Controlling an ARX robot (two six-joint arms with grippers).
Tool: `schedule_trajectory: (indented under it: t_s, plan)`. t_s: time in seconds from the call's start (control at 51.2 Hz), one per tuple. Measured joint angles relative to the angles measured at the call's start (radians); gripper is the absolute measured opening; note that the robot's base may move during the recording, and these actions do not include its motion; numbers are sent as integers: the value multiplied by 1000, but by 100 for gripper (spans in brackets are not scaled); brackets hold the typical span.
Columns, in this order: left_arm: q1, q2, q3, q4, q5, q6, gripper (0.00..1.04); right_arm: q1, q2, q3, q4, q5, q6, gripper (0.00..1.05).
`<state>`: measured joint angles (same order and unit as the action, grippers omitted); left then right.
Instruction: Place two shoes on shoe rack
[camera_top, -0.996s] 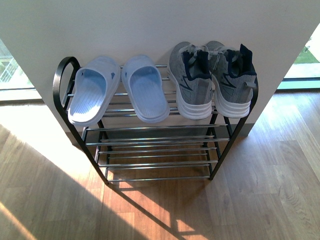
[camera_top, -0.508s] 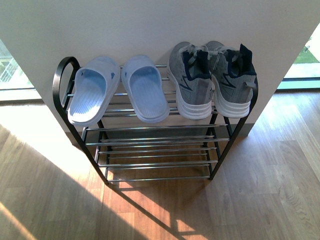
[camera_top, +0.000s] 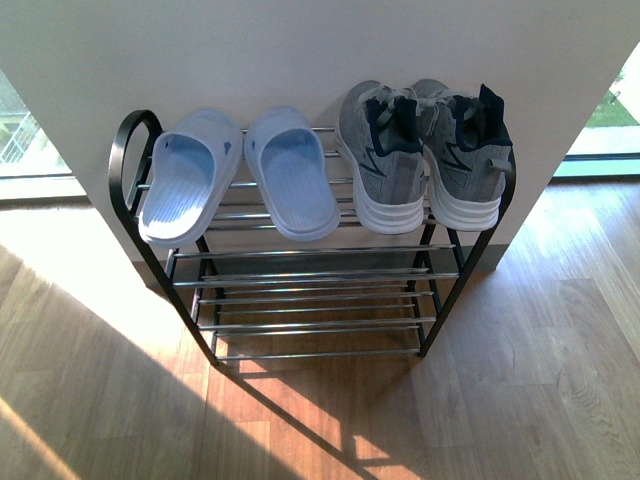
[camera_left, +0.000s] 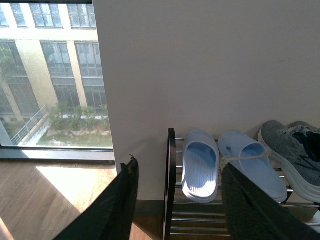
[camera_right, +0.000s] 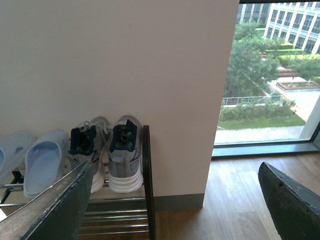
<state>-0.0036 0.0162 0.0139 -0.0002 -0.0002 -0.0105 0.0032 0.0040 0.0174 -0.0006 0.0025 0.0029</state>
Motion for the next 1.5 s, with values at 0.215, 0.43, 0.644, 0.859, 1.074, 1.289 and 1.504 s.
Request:
schedule_trajectory:
  t_s: [0.215, 0.43, 0.644, 0.859, 1.074, 1.289, 1.504]
  plan:
    - [0, 0, 0, 0, 0, 0, 84, 0, 0, 0, 0, 0, 0, 96]
    - [0, 0, 0, 0, 0, 2, 95, 0, 0, 0, 0, 0, 0, 96]
    - [0, 0, 0, 0, 0, 2, 95, 0, 1, 0, 0, 0, 0, 96]
    - [0, 0, 0, 0, 0, 2, 95, 0, 0, 0, 0, -1, 0, 96]
    - [0, 0, 0, 0, 0, 2, 95, 0, 0, 0, 0, 0, 0, 96]
    - [0, 0, 0, 0, 0, 2, 95, 0, -1, 0, 0, 0, 0, 96]
    - [0, 0, 0, 0, 0, 2, 95, 0, 0, 0, 0, 0, 0, 96]
